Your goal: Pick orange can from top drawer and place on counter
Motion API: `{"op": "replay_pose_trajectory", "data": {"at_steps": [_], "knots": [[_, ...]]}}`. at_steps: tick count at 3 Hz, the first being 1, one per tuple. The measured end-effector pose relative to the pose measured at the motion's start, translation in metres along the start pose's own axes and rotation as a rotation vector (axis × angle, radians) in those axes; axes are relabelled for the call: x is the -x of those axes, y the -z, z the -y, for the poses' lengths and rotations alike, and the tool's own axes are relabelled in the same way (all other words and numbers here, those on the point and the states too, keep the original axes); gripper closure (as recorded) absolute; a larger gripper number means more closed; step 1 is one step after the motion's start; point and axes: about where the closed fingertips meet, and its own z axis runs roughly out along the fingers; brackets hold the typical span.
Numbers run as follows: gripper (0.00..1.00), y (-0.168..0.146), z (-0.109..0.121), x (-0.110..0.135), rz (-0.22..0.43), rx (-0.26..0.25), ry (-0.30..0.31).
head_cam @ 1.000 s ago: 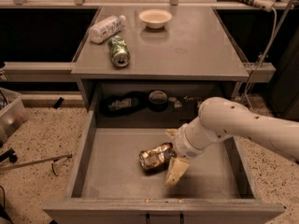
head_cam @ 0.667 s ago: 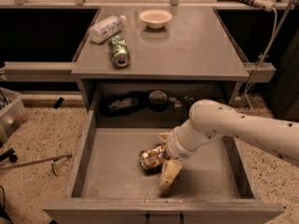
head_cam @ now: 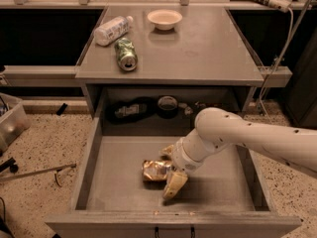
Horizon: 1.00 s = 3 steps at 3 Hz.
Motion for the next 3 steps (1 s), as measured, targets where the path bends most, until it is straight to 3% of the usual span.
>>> {"op": "replay_pose_trajectory", "data": {"at_steps": [2,3], "knots": [[0.65,0.0,0.0,0.0,0.0,0.0,0.0],[0.88,0.022,0.0,0.012,-0.004,-0.03,0.011]]}}
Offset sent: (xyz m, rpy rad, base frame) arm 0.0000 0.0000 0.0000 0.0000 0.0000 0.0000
